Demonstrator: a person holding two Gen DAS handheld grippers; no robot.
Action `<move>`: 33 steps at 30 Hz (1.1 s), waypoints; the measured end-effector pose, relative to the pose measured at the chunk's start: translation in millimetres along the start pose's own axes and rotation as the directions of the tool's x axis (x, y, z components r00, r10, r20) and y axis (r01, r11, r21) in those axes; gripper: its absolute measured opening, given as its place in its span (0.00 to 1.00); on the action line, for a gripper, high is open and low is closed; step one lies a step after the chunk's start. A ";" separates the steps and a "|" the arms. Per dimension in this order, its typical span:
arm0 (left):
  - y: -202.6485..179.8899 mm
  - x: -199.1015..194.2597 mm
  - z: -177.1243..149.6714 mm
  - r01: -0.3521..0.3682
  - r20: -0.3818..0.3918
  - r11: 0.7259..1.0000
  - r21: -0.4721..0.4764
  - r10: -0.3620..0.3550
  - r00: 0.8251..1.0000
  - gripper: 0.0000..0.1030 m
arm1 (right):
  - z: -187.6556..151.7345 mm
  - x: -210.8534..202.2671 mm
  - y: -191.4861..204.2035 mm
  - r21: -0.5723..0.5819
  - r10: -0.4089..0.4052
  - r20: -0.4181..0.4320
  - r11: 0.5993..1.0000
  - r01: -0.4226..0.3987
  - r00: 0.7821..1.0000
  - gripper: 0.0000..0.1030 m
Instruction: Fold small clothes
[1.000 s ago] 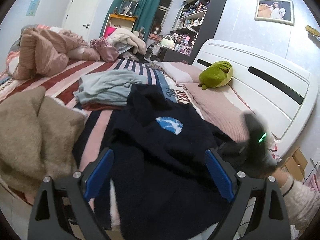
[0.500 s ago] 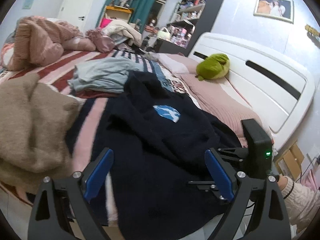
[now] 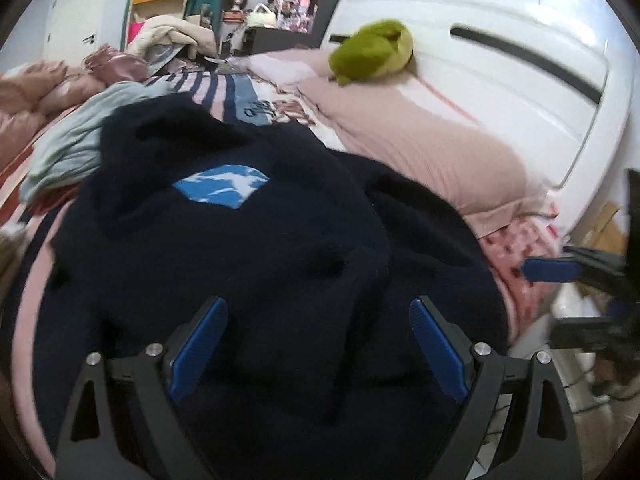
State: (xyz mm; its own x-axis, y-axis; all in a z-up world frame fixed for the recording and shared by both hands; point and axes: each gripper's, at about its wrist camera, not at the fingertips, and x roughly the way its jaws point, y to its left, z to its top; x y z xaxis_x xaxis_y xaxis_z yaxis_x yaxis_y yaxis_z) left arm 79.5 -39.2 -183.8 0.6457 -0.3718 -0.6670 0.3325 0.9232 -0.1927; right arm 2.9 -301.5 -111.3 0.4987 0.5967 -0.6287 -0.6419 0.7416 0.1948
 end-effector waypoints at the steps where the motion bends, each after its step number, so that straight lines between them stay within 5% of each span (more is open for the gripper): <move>1: -4.9 10.9 2.5 -0.010 -0.018 1.000 0.011 0.010 1.000 0.85 | -3.7 -5.1 -7.1 0.024 -0.007 0.011 1.000 0.007 1.000 0.58; 3: -10.8 25.8 4.0 -0.034 -0.047 0.999 0.017 0.035 0.998 0.68 | -8.6 -9.9 -15.4 0.051 -0.017 0.024 0.999 0.016 1.000 0.58; 5: -11.6 26.2 3.0 -0.072 -0.038 0.997 0.006 0.073 0.997 0.36 | -13.6 -12.9 -24.3 0.078 -0.029 0.031 0.997 0.026 0.999 0.58; 6: -9.2 19.1 2.6 -0.044 -0.020 0.999 -0.017 0.044 0.999 0.28 | -16.1 -14.1 -28.9 0.090 -0.032 0.034 0.996 0.028 0.999 0.58; 7: -6.6 11.3 2.0 -0.021 -0.002 0.999 -0.035 0.021 1.000 0.09 | -18.4 -15.2 -33.2 0.103 -0.033 0.036 0.994 0.029 0.999 0.58; 13: 29.9 -59.5 -19.0 -0.028 0.119 0.987 -0.161 0.048 0.992 0.07 | -32.6 -13.6 -52.7 0.180 -0.029 0.034 0.983 0.022 0.999 0.58; 17: 58.1 -92.6 -50.6 -0.149 0.102 0.967 -0.207 0.173 0.980 0.07 | -40.8 -14.0 -60.1 0.221 -0.040 0.031 0.975 0.032 0.999 0.58; 24: 77.7 -99.0 -108.0 -0.062 0.019 0.949 -0.310 0.071 0.997 0.08 | -52.2 -14.4 -71.9 0.303 -0.068 0.034 0.951 0.055 0.997 0.58; 25: 75.4 -99.8 -110.1 -0.051 0.020 0.949 -0.311 0.061 0.998 0.15 | -54.1 -15.0 -73.4 0.320 -0.066 0.036 0.946 0.051 0.997 0.58; 29: 72.2 -115.5 -117.5 -0.025 0.035 0.958 -0.286 0.037 0.999 0.71 | -60.4 -17.6 -80.6 0.371 -0.042 0.029 0.928 0.028 0.999 0.58; 33: 96.9 -135.8 -120.4 -0.060 0.052 0.942 -0.330 0.082 0.995 0.84 | -72.0 -16.0 -86.9 0.409 0.044 -0.022 0.912 -0.031 0.999 0.71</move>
State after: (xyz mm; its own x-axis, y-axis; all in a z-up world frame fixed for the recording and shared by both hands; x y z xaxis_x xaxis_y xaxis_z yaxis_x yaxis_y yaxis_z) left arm -58.8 112.5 -198.6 0.7055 -0.2998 -0.6421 0.0481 0.9242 -0.3788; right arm 8.8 -397.5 -172.4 0.4571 0.6220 -0.6357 -0.3625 0.7830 0.5055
